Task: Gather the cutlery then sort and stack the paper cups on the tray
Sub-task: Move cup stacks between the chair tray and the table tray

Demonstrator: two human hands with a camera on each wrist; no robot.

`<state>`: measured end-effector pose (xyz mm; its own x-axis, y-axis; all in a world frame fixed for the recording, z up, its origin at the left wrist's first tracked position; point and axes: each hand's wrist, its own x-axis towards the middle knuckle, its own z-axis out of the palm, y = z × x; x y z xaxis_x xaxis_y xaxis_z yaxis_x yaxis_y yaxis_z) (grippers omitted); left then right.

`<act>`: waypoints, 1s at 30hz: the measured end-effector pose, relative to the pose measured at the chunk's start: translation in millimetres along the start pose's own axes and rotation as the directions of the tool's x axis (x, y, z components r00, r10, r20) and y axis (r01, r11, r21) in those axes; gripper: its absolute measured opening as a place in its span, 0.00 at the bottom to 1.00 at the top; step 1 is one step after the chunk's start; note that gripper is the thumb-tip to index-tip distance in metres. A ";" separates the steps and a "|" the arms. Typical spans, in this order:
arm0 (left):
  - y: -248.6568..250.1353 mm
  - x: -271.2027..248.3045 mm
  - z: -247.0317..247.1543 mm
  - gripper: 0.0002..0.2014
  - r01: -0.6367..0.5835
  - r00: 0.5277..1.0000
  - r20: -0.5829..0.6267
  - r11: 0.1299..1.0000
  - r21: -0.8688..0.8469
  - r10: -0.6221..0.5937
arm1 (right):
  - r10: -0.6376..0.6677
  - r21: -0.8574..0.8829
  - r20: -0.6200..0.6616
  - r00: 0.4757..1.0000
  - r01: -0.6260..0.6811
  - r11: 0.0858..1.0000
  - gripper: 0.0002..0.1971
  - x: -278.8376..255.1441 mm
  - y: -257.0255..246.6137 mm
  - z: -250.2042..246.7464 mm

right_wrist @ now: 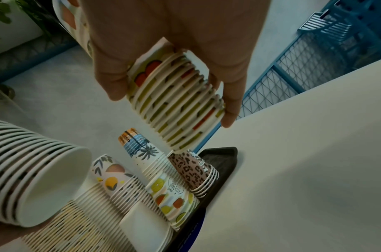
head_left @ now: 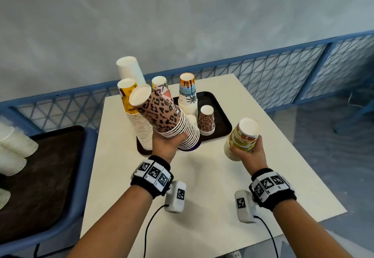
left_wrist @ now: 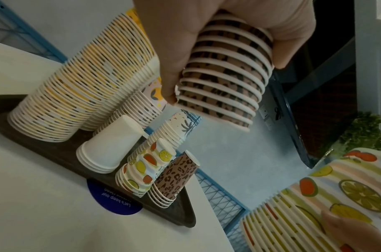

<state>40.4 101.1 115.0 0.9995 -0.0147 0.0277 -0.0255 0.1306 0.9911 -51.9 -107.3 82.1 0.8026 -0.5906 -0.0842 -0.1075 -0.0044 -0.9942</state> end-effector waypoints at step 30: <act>-122.2 101.5 149.4 0.46 0.165 0.986 -0.092 0.880 0.446 -0.138 | 0.047 -0.067 0.234 0.971 -0.032 0.997 0.38 178.3 13.4 -47.6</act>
<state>142.2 -64.5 16.2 0.9908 0.0588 -0.1219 0.1345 -0.3296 0.9345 61.9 -251.0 56.9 0.9116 -0.3849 -0.1444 -0.1725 -0.0391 -0.9842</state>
